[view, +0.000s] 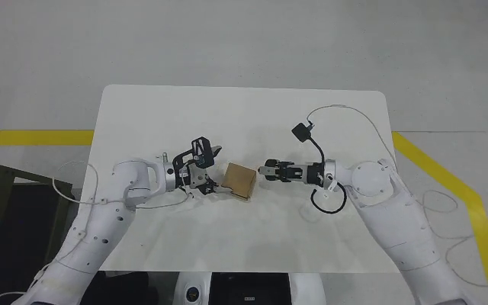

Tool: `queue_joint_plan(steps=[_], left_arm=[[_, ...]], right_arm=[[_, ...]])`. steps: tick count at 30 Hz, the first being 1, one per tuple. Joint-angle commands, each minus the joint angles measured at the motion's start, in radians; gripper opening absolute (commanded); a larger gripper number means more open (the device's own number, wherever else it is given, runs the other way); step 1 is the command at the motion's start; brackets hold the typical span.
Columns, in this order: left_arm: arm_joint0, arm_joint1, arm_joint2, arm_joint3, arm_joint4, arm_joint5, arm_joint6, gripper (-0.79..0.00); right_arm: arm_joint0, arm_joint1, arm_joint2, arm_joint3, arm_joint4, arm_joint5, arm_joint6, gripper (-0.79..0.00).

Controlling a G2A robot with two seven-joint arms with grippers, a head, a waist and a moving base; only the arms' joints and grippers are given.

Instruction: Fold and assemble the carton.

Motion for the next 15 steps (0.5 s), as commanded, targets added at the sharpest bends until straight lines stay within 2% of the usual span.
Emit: queue_joint_plan(steps=[1,2,3,7,15], left_arm=[[0.023,0.008,-0.044,-0.013,-0.036,0.014,-0.012,0.0],[0.034,0.012,-0.064,-0.023,-0.051,0.017,-0.022,0.0],[0.041,0.015,-0.077,-0.029,-0.06,0.02,-0.029,0.0],[0.078,0.03,-0.158,-0.065,-0.111,0.048,-0.068,0.0],[0.099,0.044,-0.249,-0.084,-0.198,0.092,-0.112,0.0]], right_arm=[[-0.013,0.003,0.016,-0.013,-0.014,-0.036,-0.024,-0.299],[-0.019,0.005,0.023,-0.019,-0.022,-0.055,-0.038,-0.117],[-0.024,0.005,0.027,-0.023,-0.026,-0.067,-0.049,0.0],[-0.048,0.009,0.057,-0.041,-0.075,-0.145,-0.143,0.0],[-0.091,0.016,0.12,-0.05,-0.218,-0.272,-0.335,0.0]])
